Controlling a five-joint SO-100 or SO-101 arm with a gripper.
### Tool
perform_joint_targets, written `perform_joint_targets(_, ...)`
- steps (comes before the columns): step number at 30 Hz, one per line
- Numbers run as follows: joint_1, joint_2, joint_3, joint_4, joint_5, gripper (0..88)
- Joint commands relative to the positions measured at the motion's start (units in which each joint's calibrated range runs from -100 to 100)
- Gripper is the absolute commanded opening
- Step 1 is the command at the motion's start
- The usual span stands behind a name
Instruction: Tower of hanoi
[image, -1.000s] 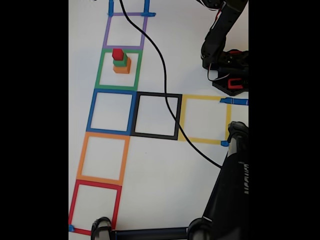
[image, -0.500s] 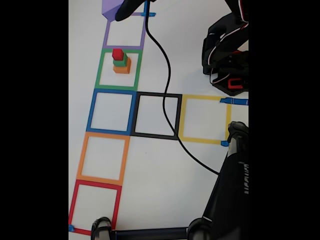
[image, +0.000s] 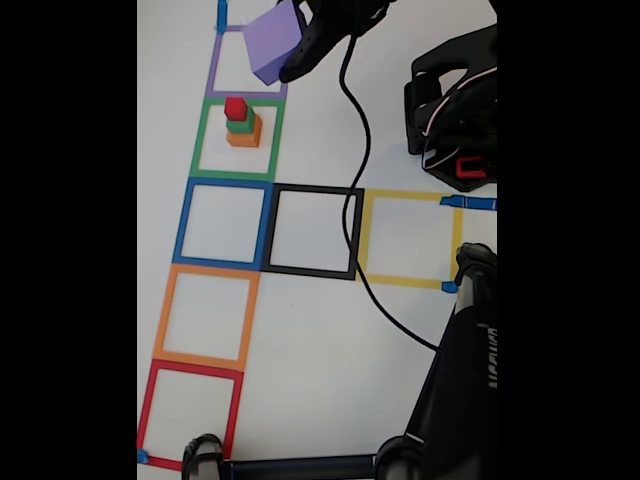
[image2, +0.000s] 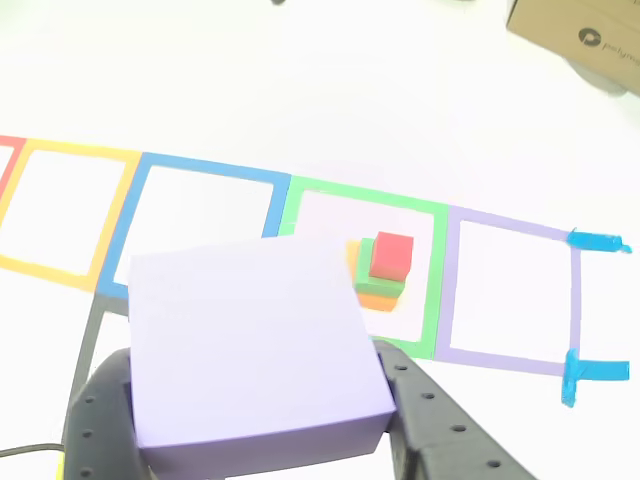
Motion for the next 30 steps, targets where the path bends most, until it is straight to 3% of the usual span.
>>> perform_joint_targets(1, 0.04, -1.1, 10.65, -7.38, 0.0, 13.8)
perform_joint_targets(13, -3.99, -1.26, 38.74, -32.0, 0.0, 13.3)
perform_joint_targets(19, -8.02, 4.56, 44.83, -45.04, 0.0, 13.6)
perform_joint_targets(30, -9.07, 21.83, 62.47, -90.06, 0.0, 13.8)
